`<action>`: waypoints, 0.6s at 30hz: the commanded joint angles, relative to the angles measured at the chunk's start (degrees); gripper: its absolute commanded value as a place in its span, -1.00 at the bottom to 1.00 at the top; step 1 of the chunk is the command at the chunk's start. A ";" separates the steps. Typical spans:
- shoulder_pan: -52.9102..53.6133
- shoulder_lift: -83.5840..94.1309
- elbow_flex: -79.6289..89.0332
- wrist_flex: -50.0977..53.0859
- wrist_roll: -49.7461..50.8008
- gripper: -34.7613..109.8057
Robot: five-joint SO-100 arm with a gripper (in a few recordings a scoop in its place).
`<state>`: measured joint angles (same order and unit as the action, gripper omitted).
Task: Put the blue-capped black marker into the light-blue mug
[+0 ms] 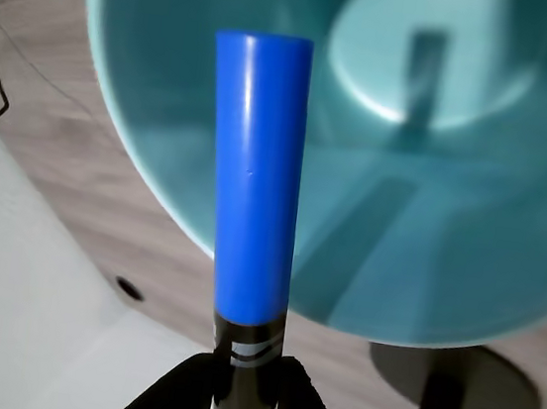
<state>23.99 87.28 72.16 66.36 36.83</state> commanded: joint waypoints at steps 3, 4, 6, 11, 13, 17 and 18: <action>-1.14 -1.67 -1.76 -2.99 5.54 -0.52; -1.32 -1.85 -1.76 -2.99 5.63 -0.51; -1.58 -1.76 -1.76 -2.90 5.63 -0.33; -1.14 -0.09 -1.76 -1.85 5.36 0.03; -0.70 0.79 -1.76 -1.67 5.27 0.07; -0.62 2.55 -1.76 -0.97 5.19 0.07; -0.62 3.08 -1.76 -0.79 5.19 0.07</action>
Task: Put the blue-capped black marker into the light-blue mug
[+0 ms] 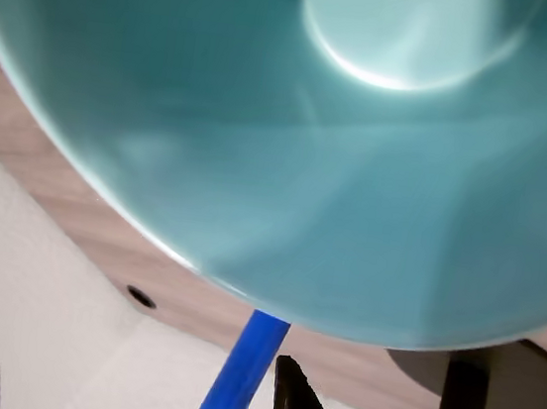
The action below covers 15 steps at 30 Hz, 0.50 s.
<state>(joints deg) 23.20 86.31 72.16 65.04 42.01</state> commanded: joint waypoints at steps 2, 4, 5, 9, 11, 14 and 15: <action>0.00 4.83 -1.76 0.26 -1.76 -0.06; -0.79 4.83 -1.76 -0.18 -4.04 -0.45; -1.58 4.66 -1.76 -0.26 -5.54 -0.52; -6.06 4.75 -1.76 -1.05 -11.87 -0.52; -8.35 5.01 -2.20 -0.70 -14.77 -0.52; -11.43 6.68 -2.29 1.67 -18.19 -0.52; -12.30 7.56 -2.29 2.72 -19.86 -0.52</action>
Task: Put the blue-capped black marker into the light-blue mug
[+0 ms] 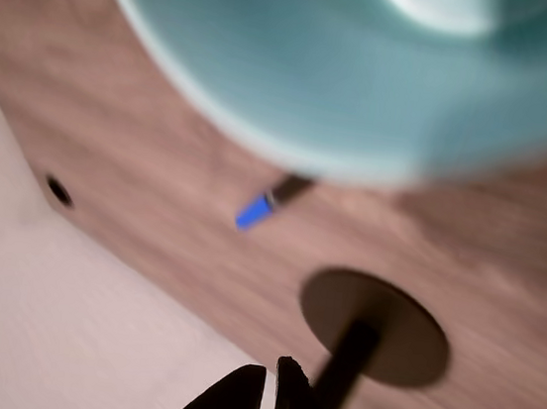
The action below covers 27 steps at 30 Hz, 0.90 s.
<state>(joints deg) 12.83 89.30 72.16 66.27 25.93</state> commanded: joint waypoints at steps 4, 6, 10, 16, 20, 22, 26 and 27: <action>-4.13 9.32 -1.76 5.54 -9.32 -0.52; -3.87 11.16 -1.76 6.68 -10.90 -0.52; -2.81 12.83 -1.76 8.17 -13.80 -0.52; -4.13 16.96 -1.76 9.84 -14.85 -0.52; -6.68 19.16 -1.76 12.04 -14.94 -0.52; -7.21 19.51 -1.76 12.66 -15.03 -0.52; -7.91 18.90 -1.76 12.48 -15.12 -0.52; -8.17 18.63 -1.76 12.57 -15.12 -0.52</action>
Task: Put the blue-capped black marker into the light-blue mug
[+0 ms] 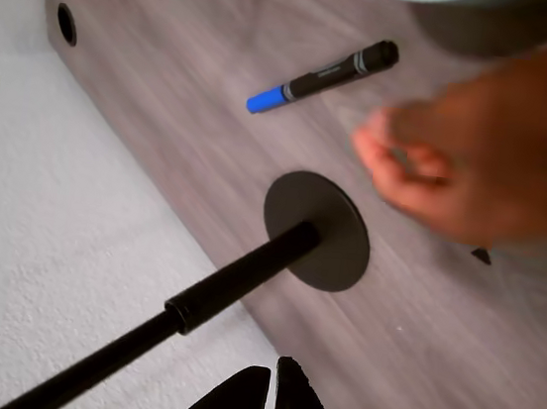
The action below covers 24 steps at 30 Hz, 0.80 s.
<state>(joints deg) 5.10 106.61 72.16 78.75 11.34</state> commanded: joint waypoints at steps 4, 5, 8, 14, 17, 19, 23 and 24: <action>-0.18 0.26 -1.41 0.26 -0.53 -0.52; 0.18 0.00 -1.41 0.09 -0.53 -0.52; 0.88 -0.18 -1.41 -0.70 -1.23 -0.52; 1.67 -2.02 -1.41 -1.32 -1.58 -0.52; 2.02 -3.69 -1.41 -1.85 -1.67 -0.52; 1.85 -4.57 -1.41 -2.29 -1.93 -0.52; 0.97 -5.80 -1.93 -2.99 -2.29 -0.52; 0.88 -5.80 -1.93 -3.25 -2.72 -0.52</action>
<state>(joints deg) 6.59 100.63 72.16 76.90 9.76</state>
